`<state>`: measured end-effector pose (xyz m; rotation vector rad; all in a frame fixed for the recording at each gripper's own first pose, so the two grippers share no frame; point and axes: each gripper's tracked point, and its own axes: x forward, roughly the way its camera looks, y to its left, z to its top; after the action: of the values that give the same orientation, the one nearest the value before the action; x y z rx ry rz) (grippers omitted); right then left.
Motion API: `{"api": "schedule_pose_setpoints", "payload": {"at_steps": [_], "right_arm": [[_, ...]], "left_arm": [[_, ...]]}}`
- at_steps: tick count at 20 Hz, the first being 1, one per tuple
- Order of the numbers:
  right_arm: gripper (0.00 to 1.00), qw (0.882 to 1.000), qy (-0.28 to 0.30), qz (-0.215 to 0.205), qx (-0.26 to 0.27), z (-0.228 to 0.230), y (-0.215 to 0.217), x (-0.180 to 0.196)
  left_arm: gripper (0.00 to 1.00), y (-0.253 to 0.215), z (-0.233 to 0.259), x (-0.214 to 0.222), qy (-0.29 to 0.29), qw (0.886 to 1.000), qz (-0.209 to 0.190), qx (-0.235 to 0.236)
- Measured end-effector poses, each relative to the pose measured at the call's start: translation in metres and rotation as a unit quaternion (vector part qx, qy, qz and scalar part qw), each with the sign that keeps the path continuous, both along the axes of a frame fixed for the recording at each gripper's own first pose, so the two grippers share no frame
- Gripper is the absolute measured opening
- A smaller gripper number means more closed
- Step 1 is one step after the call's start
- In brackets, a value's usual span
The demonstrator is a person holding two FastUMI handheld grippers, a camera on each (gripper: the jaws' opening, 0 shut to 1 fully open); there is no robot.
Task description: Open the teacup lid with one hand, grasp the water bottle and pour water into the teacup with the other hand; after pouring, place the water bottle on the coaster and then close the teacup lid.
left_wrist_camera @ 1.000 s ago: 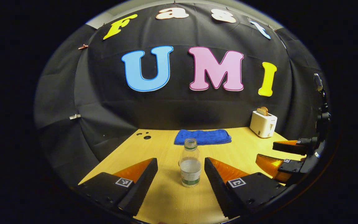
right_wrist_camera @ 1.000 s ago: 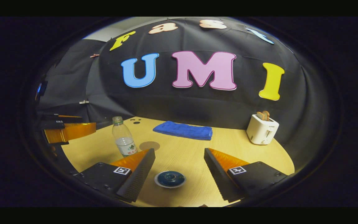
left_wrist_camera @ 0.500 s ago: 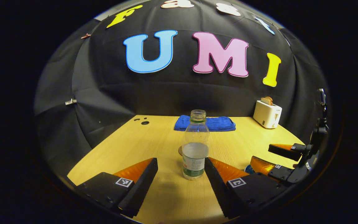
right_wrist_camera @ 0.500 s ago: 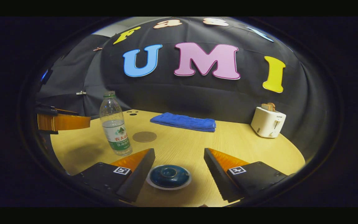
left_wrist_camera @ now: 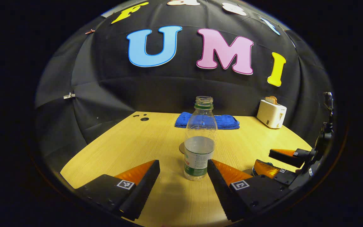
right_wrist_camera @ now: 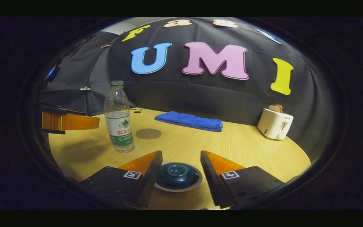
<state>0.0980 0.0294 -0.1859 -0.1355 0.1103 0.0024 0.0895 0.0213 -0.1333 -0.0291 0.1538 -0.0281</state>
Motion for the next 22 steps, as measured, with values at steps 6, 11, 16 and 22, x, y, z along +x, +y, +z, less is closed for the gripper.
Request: {"api": "schedule_pose_setpoints", "payload": {"at_steps": [6,11,16,22], "right_arm": [[0.49,1.000,0.008,-0.005,0.001,-0.005,-0.002,0.000],[0.41,1.000,0.020,0.004,-0.001,-0.010,0.002,0.000],[0.36,1.000,0.028,0.011,0.009,-0.009,0.002,0.000],[0.29,0.999,0.044,0.020,0.015,-0.002,0.000,0.002]], "left_arm": [[0.95,-0.005,0.001,0.001,-0.003,1.000,-0.008,0.004],[0.95,-0.008,0.001,-0.001,-0.003,1.000,-0.008,0.002],[0.95,-0.009,0.000,-0.001,-0.001,1.000,-0.008,0.000],[0.95,-0.011,-0.003,0.003,0.003,1.000,-0.011,0.002]]}}
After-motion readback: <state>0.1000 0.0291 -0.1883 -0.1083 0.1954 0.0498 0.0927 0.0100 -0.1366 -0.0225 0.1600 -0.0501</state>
